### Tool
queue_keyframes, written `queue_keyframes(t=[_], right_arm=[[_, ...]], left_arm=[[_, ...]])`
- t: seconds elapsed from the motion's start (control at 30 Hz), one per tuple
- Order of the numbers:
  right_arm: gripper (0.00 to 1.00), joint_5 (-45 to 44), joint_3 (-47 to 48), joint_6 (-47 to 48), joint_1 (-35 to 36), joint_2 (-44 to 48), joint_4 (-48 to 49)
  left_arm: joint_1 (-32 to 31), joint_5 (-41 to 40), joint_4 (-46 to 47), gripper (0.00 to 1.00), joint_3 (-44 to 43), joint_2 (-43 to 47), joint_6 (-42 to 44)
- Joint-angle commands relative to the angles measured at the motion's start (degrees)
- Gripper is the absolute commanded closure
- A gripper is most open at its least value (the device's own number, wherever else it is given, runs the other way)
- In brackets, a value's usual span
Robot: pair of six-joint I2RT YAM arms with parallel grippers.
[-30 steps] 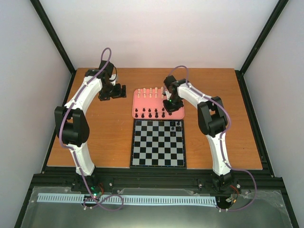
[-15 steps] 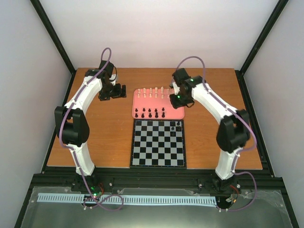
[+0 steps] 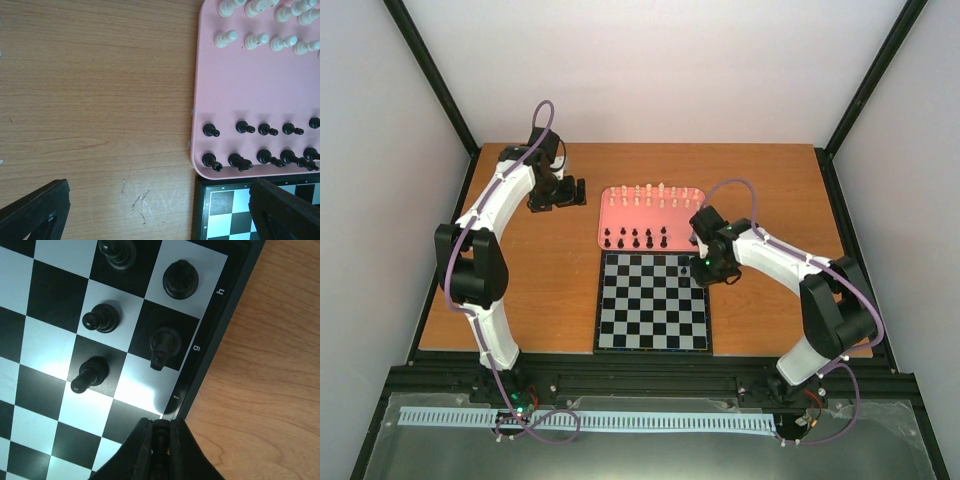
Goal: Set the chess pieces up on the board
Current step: Place the chess piece on the chessboard.
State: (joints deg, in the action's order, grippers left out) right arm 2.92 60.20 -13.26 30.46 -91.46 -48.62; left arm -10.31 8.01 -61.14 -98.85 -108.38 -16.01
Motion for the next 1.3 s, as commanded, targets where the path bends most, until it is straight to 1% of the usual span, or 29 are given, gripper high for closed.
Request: queue_keyframes(t=[0.0, 0.2, 0.8, 1.13, 1.27], right_arm=[[0.97, 0.38, -2.02, -2.84, 0.53, 1.72, 6.92], [0.97, -1.27, -1.39, -3.18, 1.09, 0.05, 8.88], [0.97, 1.46, 0.89, -2.81, 1.27, -4.20, 7.70], [0.97, 1.06, 1.75, -2.69, 1.36, -5.63, 6.17], [0.94, 0.94, 1.78, -2.64, 1.36, -5.87, 5.70]], left_arm=[[-0.07, 0.15, 0.66, 0.00, -0.07, 2.07, -0.86], [-0.07, -0.22, 0.71, 0.00, 0.26, 2.25, -0.77], [-0.07, 0.17, 0.59, 0.00, -0.13, 1.44, -0.78], [-0.07, 0.17, 0.76, 0.00, 0.28, 1.50, -0.78], [-0.07, 0.24, 0.63, 0.00, 0.13, 1.41, -0.78]])
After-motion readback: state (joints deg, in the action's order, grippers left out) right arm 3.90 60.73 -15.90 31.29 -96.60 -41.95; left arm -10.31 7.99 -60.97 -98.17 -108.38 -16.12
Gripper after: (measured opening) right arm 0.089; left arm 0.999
